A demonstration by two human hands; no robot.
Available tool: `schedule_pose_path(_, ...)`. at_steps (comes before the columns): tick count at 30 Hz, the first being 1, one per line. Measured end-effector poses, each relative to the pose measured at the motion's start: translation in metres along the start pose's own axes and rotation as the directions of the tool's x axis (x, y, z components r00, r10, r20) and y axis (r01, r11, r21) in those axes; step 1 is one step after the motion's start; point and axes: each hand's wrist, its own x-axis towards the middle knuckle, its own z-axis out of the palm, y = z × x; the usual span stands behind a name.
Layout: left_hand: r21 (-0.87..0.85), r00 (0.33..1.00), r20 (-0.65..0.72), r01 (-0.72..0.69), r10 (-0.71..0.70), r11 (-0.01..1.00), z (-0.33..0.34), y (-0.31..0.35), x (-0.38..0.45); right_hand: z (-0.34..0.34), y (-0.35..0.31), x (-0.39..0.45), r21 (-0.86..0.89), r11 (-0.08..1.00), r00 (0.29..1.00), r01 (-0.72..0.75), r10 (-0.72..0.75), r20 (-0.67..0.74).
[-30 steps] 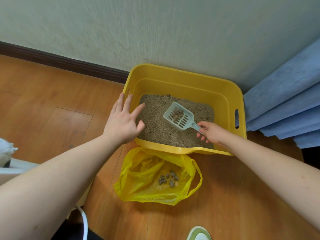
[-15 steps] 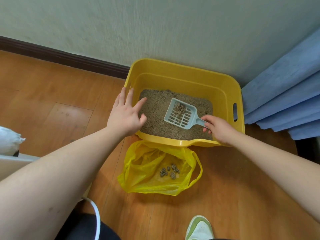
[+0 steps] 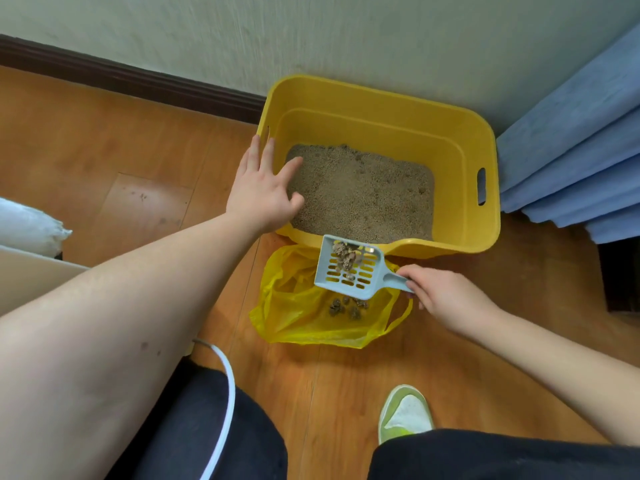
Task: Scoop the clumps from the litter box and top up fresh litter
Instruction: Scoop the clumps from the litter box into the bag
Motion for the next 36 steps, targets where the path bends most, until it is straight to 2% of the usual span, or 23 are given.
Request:
schedule_pose_path(2, 0.005, 1.0, 0.004, -0.003, 0.002, 1.0, 0.0, 0.0, 0.0, 0.018, 0.006, -0.004, -0.165, 0.985, 0.998, 0.052, -0.045, 0.044)
schedule_pose_path(5, 0.014, 1.0, 0.013, -0.009, 0.009, 1.0, -0.001, 0.0, 0.0, 0.032, 0.013, -0.005, -0.458, 0.875, 0.986, 0.156, -0.11, 0.125)
schedule_pose_path(7, 0.012, 1.0, 0.009, -0.011, 0.011, 1.0, -0.001, 0.0, -0.001, 0.036, 0.016, -0.006, -0.556, 0.798, 0.968, 0.233, -0.247, 0.051)
schedule_pose_path(9, 0.009, 1.0, 0.004, -0.01, 0.01, 1.0, 0.0, 0.0, -0.001, 0.04, 0.019, -0.007, -0.594, 0.755, 0.916, 0.276, -0.394, -0.075)
schedule_pose_path(11, 0.008, 1.0, 0.004, -0.009, 0.009, 1.0, 0.0, 0.0, -0.001, 0.044, 0.022, -0.008, -0.631, 0.718, 0.869, 0.294, -0.475, -0.136)
schedule_pose_path(17, 0.007, 1.0, -0.001, -0.008, 0.008, 1.0, -0.001, 0.001, -0.001, 0.04, 0.027, -0.012, -0.647, 0.691, 0.801, 0.323, -0.564, -0.203)
schedule_pose_path(20, 0.018, 1.0, -0.001, -0.009, 0.009, 1.0, 0.0, 0.001, -0.001, 0.034, 0.027, -0.011, -0.6, 0.726, 0.792, 0.338, -0.563, -0.236)
schedule_pose_path(23, 0.031, 1.0, 0.001, -0.011, 0.011, 0.999, 0.0, 0.0, 0.0, 0.026, 0.021, -0.008, -0.513, 0.807, 0.809, 0.291, -0.494, -0.318)
schedule_pose_path(27, 0.028, 1.0, -0.003, -0.015, 0.015, 0.999, 0.0, 0.0, 0.0, 0.008, 0.011, -0.003, -0.307, 0.927, 0.815, 0.213, -0.342, -0.468)
schedule_pose_path(30, 0.031, 1.0, -0.003, -0.014, 0.014, 0.999, 0.0, 0.0, 0.0, -0.02, 0.004, 0.003, -0.066, 0.994, 0.84, 0.089, -0.111, -0.53)
schedule_pose_path(33, 0.034, 1.0, -0.007, -0.015, 0.015, 0.999, 0.0, 0.0, 0.0, -0.053, 0.015, 0.026, 0.169, 0.977, 0.88, -0.13, 0.192, -0.435)
schedule_pose_path(36, 0.033, 1.0, -0.012, -0.018, 0.018, 0.999, 0.001, 0.0, 0.0, -0.076, 0.042, 0.059, 0.267, 0.925, 0.886, -0.27, 0.347, -0.306)
